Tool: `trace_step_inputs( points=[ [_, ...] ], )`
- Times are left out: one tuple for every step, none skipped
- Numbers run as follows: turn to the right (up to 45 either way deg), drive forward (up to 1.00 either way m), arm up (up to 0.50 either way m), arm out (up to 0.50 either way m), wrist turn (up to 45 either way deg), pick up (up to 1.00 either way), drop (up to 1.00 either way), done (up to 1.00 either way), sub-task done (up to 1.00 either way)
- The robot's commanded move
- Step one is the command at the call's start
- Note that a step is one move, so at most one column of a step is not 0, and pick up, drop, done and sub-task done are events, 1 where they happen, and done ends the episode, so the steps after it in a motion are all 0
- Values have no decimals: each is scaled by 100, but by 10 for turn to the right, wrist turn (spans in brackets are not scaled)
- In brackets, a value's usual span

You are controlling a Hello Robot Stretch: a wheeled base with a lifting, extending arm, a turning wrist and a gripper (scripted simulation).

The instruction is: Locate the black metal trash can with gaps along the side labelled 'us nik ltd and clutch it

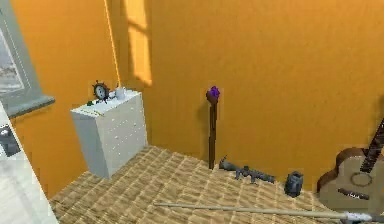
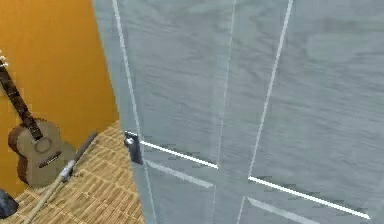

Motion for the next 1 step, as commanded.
trace_step_inputs(
  points=[
    [0,65,0,0,0,0,0,0,0]
  ],
)
